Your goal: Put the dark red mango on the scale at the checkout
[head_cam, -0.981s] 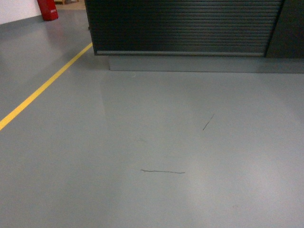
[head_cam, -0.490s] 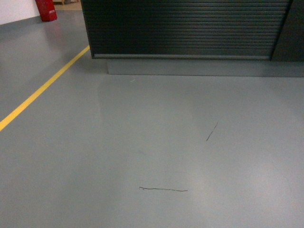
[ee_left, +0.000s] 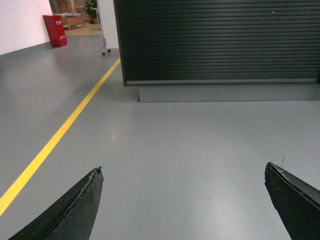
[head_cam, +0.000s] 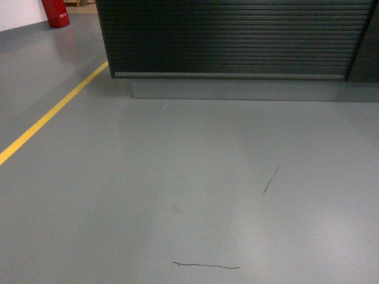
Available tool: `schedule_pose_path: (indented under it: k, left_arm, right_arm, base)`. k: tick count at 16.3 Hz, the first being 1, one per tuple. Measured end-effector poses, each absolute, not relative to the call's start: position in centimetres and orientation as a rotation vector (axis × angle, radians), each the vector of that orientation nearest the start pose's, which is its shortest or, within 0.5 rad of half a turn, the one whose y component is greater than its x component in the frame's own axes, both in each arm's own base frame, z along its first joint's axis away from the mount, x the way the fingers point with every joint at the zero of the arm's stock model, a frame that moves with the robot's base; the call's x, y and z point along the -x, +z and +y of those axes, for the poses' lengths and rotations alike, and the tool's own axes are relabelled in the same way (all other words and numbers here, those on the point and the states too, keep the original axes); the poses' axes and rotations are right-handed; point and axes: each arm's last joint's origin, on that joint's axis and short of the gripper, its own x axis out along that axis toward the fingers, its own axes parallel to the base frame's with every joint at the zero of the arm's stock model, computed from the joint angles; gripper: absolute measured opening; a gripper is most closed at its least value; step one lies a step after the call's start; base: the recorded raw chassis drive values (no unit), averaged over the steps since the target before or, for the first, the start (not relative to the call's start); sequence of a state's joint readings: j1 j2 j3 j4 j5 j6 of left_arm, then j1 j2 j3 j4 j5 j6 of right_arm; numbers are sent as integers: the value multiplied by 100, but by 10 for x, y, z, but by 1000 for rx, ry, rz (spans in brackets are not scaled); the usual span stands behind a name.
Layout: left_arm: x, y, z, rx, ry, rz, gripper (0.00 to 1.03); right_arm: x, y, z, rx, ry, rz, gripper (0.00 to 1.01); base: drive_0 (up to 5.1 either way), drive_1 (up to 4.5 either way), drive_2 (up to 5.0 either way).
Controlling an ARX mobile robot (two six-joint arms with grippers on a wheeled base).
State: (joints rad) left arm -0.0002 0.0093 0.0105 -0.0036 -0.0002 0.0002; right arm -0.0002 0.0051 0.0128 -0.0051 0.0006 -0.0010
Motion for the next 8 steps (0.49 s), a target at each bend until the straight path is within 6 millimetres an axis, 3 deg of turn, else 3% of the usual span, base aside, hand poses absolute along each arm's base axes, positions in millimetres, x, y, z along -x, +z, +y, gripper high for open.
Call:
schedule_pose_path:
  k: [8]
  left_arm:
    - [-98,166,0,0,0,2,98]
  right_arm:
    - [-97,167,0,1,-1,-4,98]
  base:
    - [7,310,-295]
